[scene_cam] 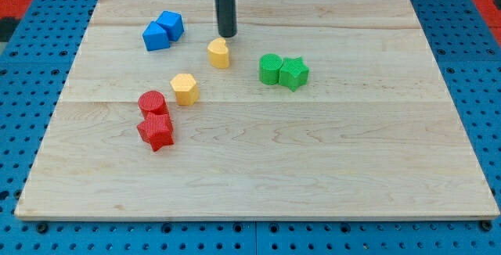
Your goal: Push the yellow heart towards center side of board
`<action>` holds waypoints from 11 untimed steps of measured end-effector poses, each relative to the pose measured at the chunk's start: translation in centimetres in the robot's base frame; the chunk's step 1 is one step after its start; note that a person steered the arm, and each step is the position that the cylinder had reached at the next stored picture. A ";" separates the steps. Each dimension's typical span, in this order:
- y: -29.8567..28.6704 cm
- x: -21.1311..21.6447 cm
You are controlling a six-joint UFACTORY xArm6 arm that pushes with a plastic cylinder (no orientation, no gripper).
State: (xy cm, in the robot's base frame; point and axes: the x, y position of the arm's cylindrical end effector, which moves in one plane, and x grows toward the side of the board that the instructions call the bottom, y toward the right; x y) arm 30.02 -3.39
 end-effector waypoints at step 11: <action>-7.8 4.3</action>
State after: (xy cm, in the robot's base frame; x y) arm 34.27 -11.21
